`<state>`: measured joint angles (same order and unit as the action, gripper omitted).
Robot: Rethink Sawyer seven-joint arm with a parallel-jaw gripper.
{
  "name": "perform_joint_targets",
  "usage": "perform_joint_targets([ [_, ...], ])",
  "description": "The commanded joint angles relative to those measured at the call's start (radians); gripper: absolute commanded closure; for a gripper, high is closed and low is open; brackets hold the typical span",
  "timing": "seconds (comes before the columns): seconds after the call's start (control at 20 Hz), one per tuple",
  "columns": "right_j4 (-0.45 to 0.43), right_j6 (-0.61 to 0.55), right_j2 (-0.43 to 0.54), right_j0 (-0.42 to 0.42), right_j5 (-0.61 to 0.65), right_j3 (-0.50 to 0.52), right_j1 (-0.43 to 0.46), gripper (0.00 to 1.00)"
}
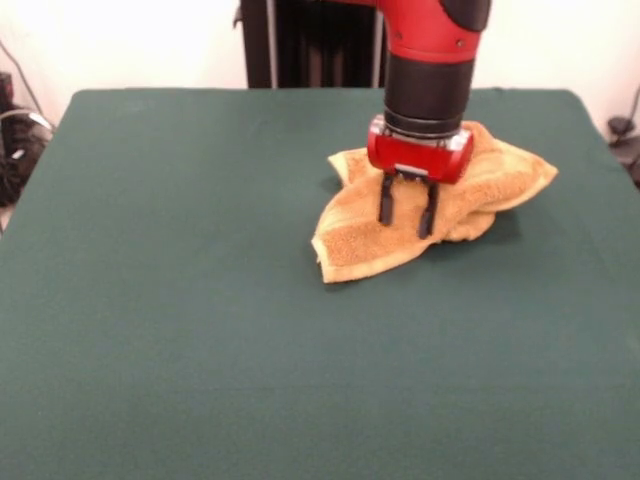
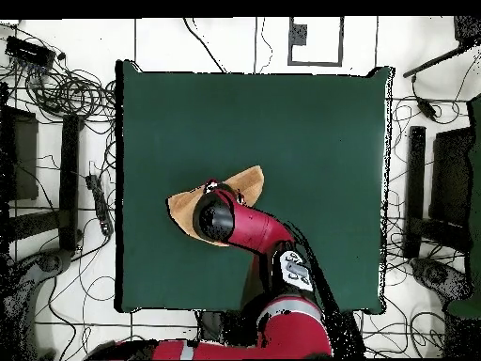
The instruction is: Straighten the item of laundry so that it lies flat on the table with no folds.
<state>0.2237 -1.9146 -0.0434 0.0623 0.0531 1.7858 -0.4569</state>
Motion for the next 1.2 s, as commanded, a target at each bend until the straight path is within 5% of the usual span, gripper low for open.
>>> perform_joint_targets([
  [0.05, -0.200, 0.191, 0.007, 0.005, 0.374, -0.116, 0.003, 1.00],
  [0.75, -0.338, 0.062, 0.072, 0.046, 0.399, -0.150, 0.017, 1.00],
  [1.2, -0.366, -0.045, 0.070, 0.005, 0.242, -0.274, 0.189, 1.00],
])
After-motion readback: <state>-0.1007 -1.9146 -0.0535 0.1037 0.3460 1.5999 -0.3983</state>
